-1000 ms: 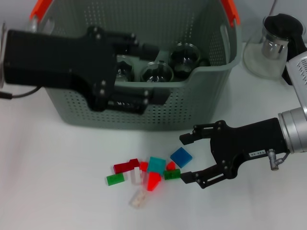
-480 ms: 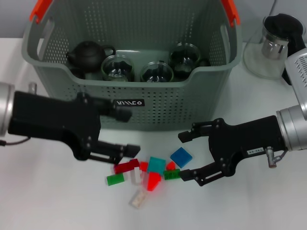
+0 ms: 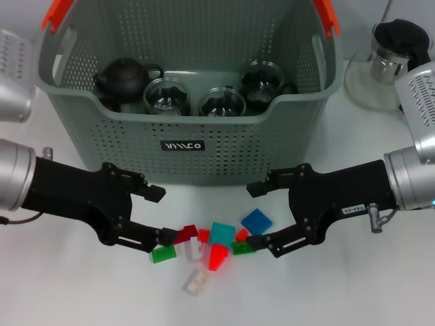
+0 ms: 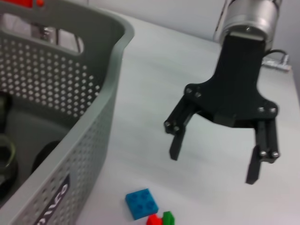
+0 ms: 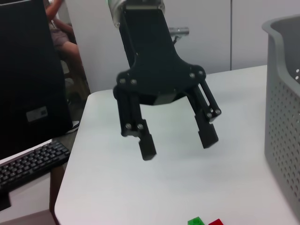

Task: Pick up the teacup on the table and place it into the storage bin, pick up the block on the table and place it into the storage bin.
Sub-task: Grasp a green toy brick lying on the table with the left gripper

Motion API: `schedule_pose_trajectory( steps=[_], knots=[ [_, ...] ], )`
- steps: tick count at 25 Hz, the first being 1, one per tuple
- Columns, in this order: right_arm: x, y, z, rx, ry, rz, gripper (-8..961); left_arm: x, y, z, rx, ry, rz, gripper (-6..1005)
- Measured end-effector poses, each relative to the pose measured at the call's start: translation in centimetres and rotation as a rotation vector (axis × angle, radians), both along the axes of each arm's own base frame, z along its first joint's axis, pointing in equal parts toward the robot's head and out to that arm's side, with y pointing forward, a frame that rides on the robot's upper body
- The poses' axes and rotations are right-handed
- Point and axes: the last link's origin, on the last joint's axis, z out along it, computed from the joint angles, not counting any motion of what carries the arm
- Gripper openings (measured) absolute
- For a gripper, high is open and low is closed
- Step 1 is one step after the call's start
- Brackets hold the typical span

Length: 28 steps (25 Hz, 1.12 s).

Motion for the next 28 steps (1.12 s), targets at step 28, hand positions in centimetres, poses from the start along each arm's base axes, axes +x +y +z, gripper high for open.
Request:
schedule_pose_trajectory(
  steps=[28],
  knots=[
    [-0.1,0.9,0.8,0.030,-0.004,-0.010,941,1.1,3.7,-6.8,-0.020,0.524,-0.022,749]
  ],
)
